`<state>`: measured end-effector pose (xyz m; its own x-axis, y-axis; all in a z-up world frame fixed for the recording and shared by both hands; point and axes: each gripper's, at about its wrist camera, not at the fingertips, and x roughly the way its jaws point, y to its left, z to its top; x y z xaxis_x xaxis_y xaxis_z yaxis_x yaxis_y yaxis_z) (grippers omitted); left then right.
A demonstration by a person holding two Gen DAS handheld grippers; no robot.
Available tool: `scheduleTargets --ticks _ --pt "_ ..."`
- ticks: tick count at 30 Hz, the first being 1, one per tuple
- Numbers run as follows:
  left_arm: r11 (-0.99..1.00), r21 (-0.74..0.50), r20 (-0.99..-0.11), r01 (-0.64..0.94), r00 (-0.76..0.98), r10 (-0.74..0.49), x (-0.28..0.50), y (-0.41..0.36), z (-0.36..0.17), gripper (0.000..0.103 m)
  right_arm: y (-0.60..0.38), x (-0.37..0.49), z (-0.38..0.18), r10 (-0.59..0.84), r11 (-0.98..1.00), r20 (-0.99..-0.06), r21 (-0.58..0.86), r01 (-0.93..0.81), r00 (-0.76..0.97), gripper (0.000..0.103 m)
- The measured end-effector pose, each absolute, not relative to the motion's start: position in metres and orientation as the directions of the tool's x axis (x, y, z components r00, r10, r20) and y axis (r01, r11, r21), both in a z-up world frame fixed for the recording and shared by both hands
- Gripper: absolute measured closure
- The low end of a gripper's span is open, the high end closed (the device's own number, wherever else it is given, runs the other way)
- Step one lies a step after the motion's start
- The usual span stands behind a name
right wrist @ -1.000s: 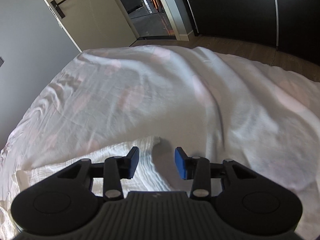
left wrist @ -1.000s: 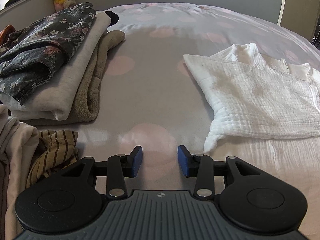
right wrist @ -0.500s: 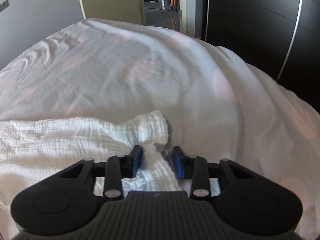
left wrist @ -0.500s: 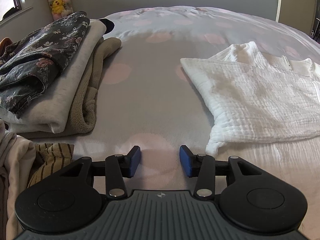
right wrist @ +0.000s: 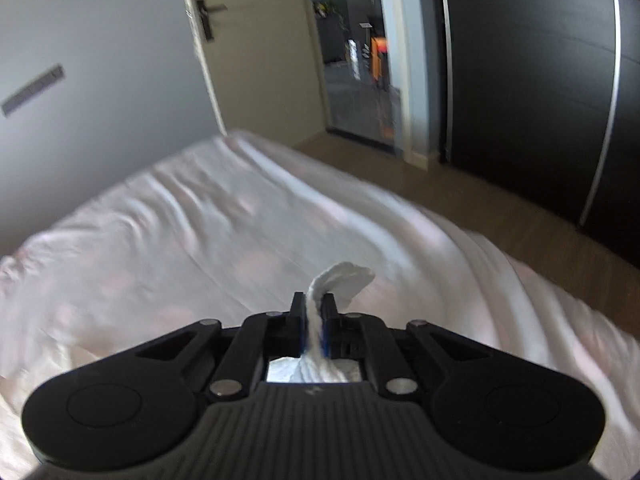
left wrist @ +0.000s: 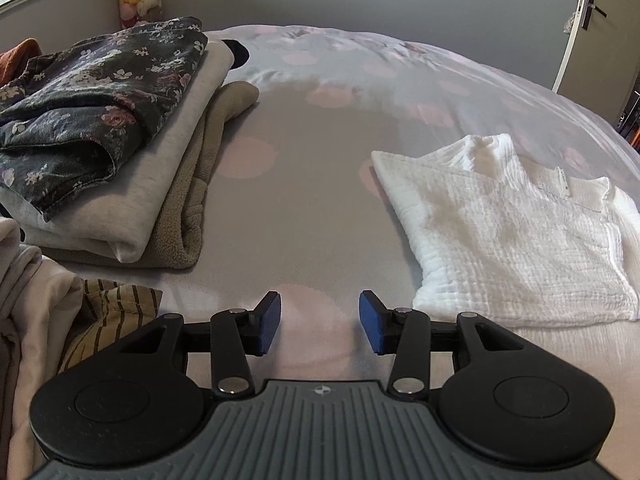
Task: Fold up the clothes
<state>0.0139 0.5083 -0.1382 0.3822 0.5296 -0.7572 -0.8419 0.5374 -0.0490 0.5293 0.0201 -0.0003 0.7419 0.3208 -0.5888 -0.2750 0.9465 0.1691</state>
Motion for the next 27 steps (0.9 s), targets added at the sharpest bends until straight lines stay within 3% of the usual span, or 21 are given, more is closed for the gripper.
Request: scheduleTargets --ticks 6,13,18,27 --pt "0.536 -0.090 -0.725 -0.839 0.424 0.542 0.004 0.512 -0.126 0.062 0.108 0.477 0.079 0.493 0.867 -0.483 0.202 -0.456 0.723 0.094" --pt "0.562 -0.073 -0.735 -0.824 0.425 0.528 0.002 0.517 -0.122 0.062 0.224 0.395 0.108 0.669 0.728 -0.425 0.208 -0.653 0.610 0.094" --pt "0.581 -0.063 -0.752 -0.812 0.421 0.507 0.003 0.519 -0.126 0.062 0.289 0.344 0.084 0.718 0.665 -0.446 0.217 -0.715 0.534 0.094" --pt "0.620 -0.073 -0.744 -0.782 0.457 0.488 0.008 0.517 -0.125 0.062 0.370 0.279 -0.019 0.754 0.564 -0.554 0.273 -0.780 0.351 0.094"
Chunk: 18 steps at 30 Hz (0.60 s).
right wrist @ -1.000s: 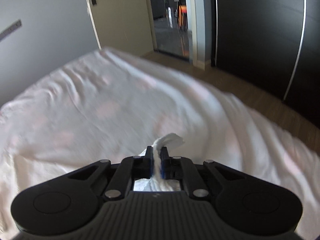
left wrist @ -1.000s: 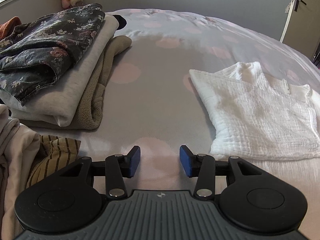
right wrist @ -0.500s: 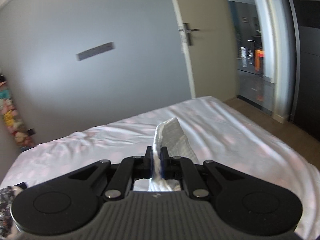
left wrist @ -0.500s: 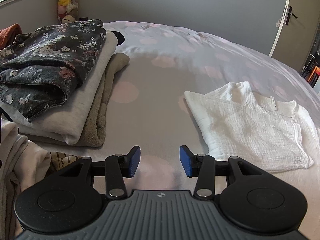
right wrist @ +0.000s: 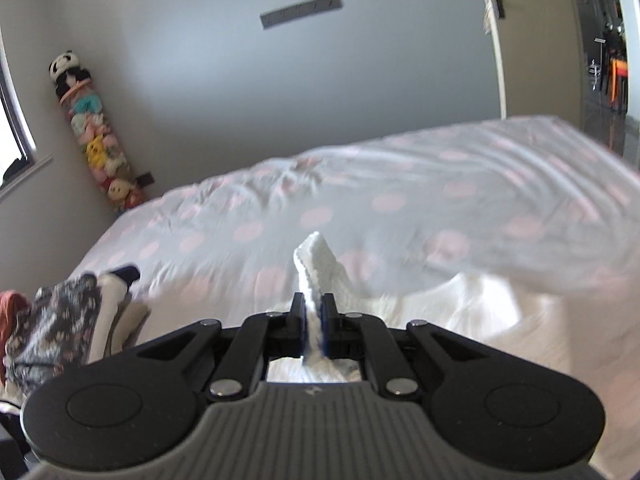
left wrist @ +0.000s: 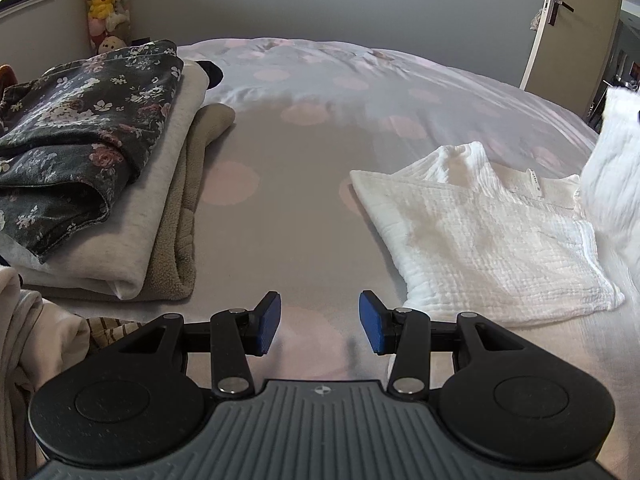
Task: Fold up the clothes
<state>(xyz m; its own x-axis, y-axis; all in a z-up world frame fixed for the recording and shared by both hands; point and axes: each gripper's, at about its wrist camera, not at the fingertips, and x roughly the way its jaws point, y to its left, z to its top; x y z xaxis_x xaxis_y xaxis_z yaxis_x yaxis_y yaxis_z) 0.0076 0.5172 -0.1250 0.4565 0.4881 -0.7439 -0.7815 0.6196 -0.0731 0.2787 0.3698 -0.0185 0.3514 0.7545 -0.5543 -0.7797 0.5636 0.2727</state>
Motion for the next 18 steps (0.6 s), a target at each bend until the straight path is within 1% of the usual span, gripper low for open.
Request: scheduleTargets --ticks 8,12,13,14,15,17,18 --pt "0.657 -0.098 -0.738 -0.748 0.497 0.455 0.014 0.515 -0.124 0.062 0.402 0.254 -0.099 0.728 0.544 -0.642 0.327 -0.773 0.240 0.094" --pt "0.678 -0.131 -0.716 -0.723 0.542 0.440 0.015 0.511 -0.120 0.056 0.400 0.248 -0.114 0.729 0.513 -0.656 0.338 -0.789 0.194 0.088" --pt "0.683 -0.129 -0.710 -0.719 0.548 0.443 0.015 0.510 -0.119 0.056 0.399 0.246 -0.114 0.732 0.504 -0.655 0.334 -0.796 0.188 0.087" --pt "0.689 -0.126 -0.706 -0.713 0.553 0.443 0.016 0.508 -0.118 0.056 0.396 0.245 -0.113 0.736 0.496 -0.651 0.331 -0.803 0.186 0.081" --pt "0.694 -0.124 -0.701 -0.709 0.558 0.445 0.016 0.507 -0.118 0.056 0.392 0.245 -0.112 0.746 0.485 -0.641 0.333 -0.808 0.184 0.071" --pt "0.704 -0.126 -0.690 -0.699 0.572 0.444 0.017 0.503 -0.116 0.056 0.381 0.248 -0.107 0.761 0.471 -0.623 0.342 -0.813 0.180 0.066" --pt "0.711 -0.130 -0.684 -0.692 0.581 0.441 0.017 0.502 -0.116 0.056 0.371 0.251 -0.105 0.765 0.471 -0.617 0.343 -0.813 0.183 0.066"
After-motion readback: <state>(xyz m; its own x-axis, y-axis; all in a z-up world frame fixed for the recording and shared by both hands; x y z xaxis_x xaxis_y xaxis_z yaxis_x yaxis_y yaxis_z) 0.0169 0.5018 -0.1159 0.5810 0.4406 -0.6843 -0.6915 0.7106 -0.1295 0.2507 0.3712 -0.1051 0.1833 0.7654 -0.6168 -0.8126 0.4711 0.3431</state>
